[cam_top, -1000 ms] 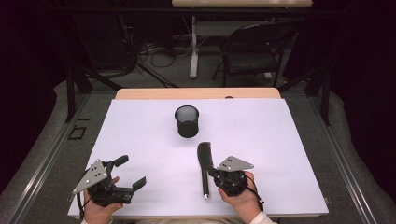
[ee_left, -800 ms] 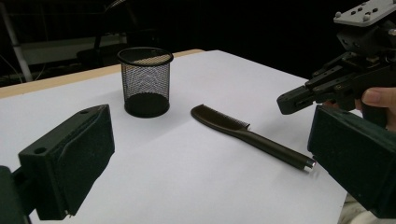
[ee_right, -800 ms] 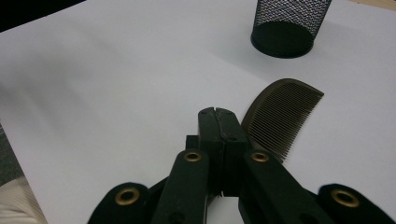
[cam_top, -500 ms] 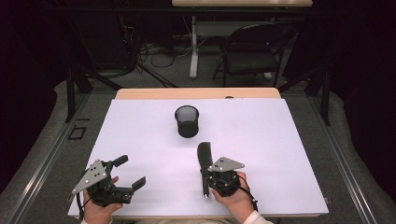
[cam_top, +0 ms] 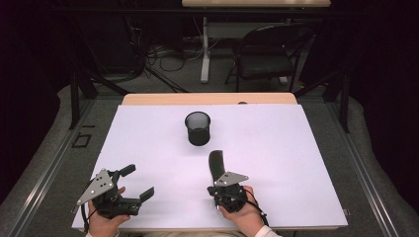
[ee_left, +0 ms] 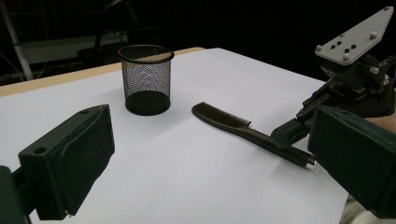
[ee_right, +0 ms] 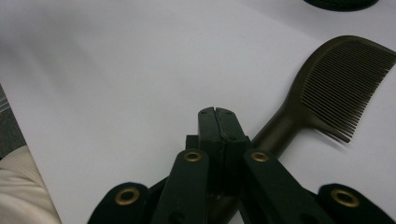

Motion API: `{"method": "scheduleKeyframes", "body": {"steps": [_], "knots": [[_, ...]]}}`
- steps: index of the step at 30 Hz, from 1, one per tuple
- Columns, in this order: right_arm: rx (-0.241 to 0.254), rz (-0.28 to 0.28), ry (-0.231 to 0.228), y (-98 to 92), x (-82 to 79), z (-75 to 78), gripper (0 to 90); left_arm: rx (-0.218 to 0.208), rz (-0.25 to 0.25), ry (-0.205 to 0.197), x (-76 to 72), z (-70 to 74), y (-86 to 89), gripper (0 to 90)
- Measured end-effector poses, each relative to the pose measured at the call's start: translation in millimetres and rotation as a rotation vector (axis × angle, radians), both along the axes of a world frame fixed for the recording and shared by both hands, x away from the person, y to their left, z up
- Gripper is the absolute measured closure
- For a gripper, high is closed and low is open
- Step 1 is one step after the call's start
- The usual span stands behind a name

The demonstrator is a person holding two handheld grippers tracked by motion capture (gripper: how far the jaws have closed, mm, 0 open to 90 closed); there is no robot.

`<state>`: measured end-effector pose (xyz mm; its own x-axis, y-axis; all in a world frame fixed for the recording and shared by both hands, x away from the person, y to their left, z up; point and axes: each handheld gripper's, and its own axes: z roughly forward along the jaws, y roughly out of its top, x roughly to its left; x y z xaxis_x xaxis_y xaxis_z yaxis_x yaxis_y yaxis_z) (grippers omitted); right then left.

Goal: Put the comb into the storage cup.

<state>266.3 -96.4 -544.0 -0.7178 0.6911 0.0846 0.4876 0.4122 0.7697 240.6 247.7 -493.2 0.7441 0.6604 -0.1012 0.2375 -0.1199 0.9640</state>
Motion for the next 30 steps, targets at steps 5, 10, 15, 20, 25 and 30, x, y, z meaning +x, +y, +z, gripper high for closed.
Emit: {"method": "scheduleKeyframes", "body": {"steps": [5, 10, 15, 20, 25, 30], "knots": [[-0.009, 0.000, 0.018, 0.0, -0.2, -2.6, 90.0, 0.002, 0.000, -0.001, 0.0, -0.2, -0.1, 0.7], [-0.015, 0.004, 0.036, -0.5, -0.3, -5.5, 90.0, -0.001, 0.002, -0.003, 0.2, -0.5, -0.2, 0.7], [-0.020, 0.007, 0.041, -1.0, 0.4, -6.6, 90.0, -0.003, 0.001, -0.003, 0.5, -0.8, 0.0, 0.6], [-0.023, 0.007, 0.058, -2.0, 1.1, -8.3, 90.0, 0.003, 0.002, -0.005, 0.3, -0.9, -0.2, 0.6], [-0.025, 0.001, 0.063, -5.2, 2.1, -7.8, 90.0, 0.002, 0.003, -0.005, 0.3, -0.9, 0.0, 0.6], [-0.016, -0.012, 0.069, -8.7, 3.7, -7.4, 90.0, -0.001, 0.003, -0.004, 0.6, -1.1, 0.1, 0.7]]}}
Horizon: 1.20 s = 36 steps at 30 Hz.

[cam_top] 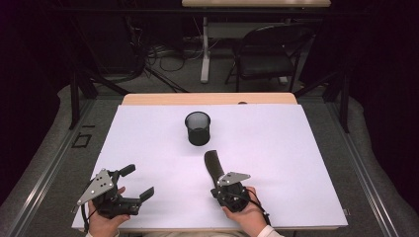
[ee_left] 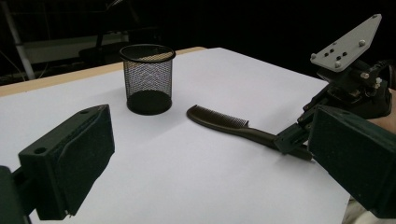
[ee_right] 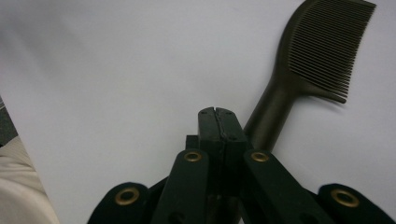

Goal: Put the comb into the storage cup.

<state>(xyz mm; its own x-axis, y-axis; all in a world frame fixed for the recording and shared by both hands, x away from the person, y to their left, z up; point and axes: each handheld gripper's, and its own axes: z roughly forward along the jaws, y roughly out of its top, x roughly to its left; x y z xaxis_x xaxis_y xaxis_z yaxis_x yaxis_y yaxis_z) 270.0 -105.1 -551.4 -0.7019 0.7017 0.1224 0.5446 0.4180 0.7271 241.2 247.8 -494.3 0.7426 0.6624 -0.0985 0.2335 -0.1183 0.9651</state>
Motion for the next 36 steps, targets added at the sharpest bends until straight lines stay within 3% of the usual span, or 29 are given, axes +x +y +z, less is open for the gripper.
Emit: {"method": "scheduleKeyframes", "body": {"steps": [36], "knots": [[-0.005, -0.057, 0.016, -20.5, 9.6, 2.3, 90.0, 0.002, 0.003, 0.004, 0.8, -1.1, 0.0, 0.7]]}}
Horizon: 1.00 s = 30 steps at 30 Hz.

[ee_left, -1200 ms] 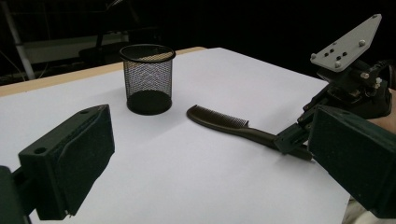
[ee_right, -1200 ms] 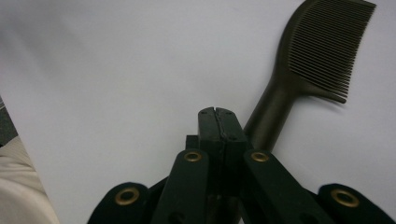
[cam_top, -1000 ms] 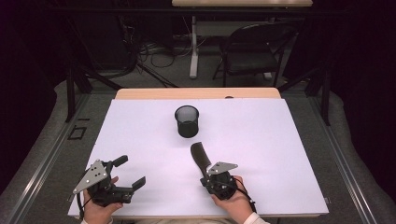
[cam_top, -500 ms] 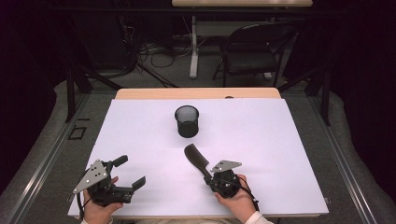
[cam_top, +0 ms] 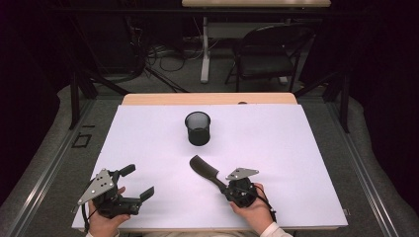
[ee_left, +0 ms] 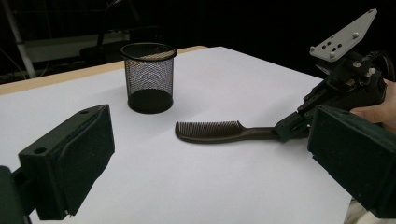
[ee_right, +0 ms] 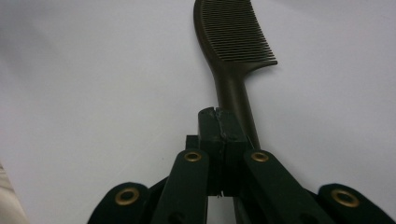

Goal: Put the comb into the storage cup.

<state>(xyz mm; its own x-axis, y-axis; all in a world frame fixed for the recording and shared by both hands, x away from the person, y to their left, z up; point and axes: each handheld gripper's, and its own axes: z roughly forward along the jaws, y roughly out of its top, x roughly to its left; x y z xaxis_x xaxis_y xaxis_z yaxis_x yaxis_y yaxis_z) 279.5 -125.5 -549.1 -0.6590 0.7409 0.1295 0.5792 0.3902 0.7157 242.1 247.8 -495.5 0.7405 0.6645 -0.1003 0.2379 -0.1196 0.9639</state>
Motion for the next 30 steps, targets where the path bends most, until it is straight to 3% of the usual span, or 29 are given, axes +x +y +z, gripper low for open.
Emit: {"method": "scheduleKeyframes", "body": {"steps": [30], "knots": [[0.020, 0.003, -0.016, -3.9, -0.7, 6.0, 87.1, 0.000, 0.003, 0.002, 0.1, -0.4, -0.3, 1.0]]}}
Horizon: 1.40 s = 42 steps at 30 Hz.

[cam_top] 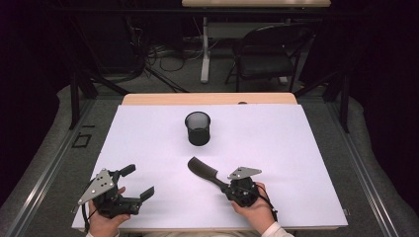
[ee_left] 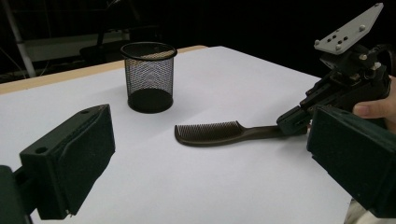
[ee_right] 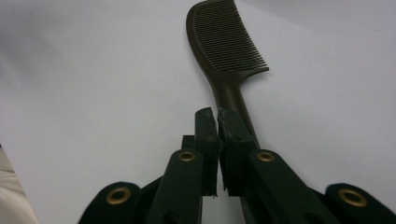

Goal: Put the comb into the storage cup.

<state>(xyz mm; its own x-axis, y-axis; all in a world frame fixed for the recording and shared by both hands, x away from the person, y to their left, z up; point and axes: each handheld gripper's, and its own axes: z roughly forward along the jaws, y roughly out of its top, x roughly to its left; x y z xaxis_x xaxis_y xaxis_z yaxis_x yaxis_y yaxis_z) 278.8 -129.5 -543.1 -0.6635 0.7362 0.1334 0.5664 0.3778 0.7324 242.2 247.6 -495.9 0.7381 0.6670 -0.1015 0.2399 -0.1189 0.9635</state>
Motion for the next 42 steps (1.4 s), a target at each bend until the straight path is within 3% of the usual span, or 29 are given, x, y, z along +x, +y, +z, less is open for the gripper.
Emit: {"method": "scheduleKeyframes", "body": {"steps": [6, 19, 22, 31, 40, 42], "knots": [[-0.008, 0.014, -0.027, -0.2, -1.7, 4.1, 77.9, 0.001, 0.003, 0.000, -0.1, 0.0, 0.0, 1.0], [0.012, 0.032, -0.025, -0.9, -0.8, 6.5, 57.2, -0.001, -0.004, 0.004, 0.5, -0.6, -0.4, 1.0], [0.020, 0.043, -0.050, -1.8, -0.7, 7.7, 51.8, 0.000, -0.004, 0.005, 0.5, -0.6, -0.6, 1.0], [0.022, 0.048, -0.033, -1.4, 0.1, 8.5, 43.6, 0.003, -0.004, 0.008, 0.3, -0.8, -1.4, 1.0], [0.034, 0.072, -0.046, -0.6, 3.0, 11.4, 35.2, 0.005, -0.005, 0.012, 0.5, -1.2, -2.2, 1.0], [0.028, 0.069, -0.067, 0.5, 3.7, 15.9, 30.8, 0.005, -0.006, 0.012, 0.5, -1.2, -2.2, 1.0]]}}
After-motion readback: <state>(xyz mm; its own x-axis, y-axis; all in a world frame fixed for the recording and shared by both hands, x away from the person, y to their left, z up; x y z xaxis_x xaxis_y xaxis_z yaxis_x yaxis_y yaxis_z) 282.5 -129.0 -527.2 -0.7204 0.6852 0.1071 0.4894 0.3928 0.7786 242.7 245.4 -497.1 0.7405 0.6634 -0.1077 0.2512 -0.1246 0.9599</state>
